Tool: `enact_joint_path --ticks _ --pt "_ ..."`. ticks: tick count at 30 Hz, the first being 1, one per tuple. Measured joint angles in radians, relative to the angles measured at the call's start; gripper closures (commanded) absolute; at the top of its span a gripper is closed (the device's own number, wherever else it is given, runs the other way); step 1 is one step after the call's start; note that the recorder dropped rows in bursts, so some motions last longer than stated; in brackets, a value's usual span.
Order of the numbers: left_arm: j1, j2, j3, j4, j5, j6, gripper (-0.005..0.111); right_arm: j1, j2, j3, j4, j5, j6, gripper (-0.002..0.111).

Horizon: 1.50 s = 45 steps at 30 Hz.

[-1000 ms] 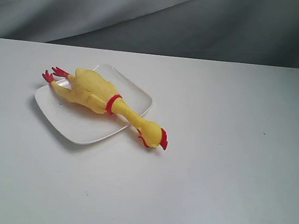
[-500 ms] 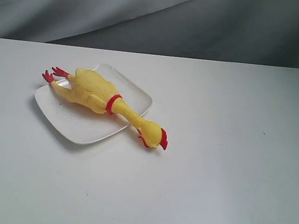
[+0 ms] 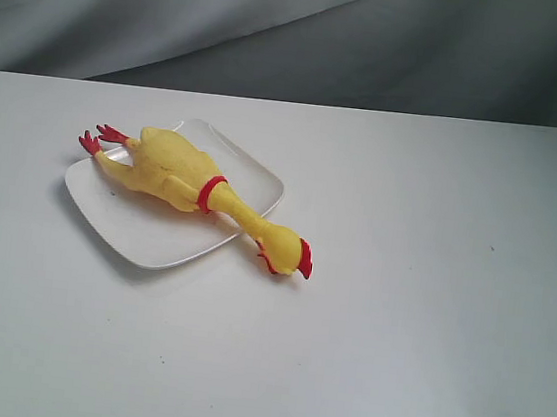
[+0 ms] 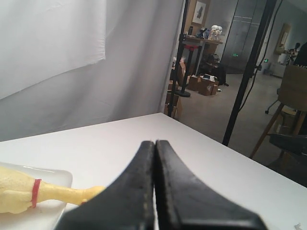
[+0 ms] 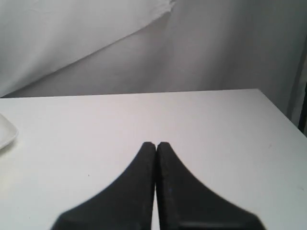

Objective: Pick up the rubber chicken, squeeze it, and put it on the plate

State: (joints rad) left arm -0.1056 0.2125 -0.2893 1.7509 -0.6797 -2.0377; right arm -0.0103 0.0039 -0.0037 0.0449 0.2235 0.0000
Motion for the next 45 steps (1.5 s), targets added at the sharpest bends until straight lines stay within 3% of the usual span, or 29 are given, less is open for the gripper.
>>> enact_joint_path --ticks 7,34,39,45 --pt "0.000 0.000 0.000 0.000 0.000 0.000 0.107 -0.015 -0.002 0.000 -0.016 0.111 0.000 0.108" --pt "0.011 -0.008 0.000 0.000 0.002 0.003 0.107 -0.015 -0.002 0.000 -0.020 0.120 0.000 0.108" --pt "0.086 -0.104 0.001 0.002 0.164 0.020 0.107 -0.015 -0.002 0.000 -0.020 0.120 0.000 0.108" --pt "0.100 -0.207 0.001 0.002 0.424 0.079 0.107 -0.015 -0.002 0.000 -0.020 0.120 0.000 0.108"
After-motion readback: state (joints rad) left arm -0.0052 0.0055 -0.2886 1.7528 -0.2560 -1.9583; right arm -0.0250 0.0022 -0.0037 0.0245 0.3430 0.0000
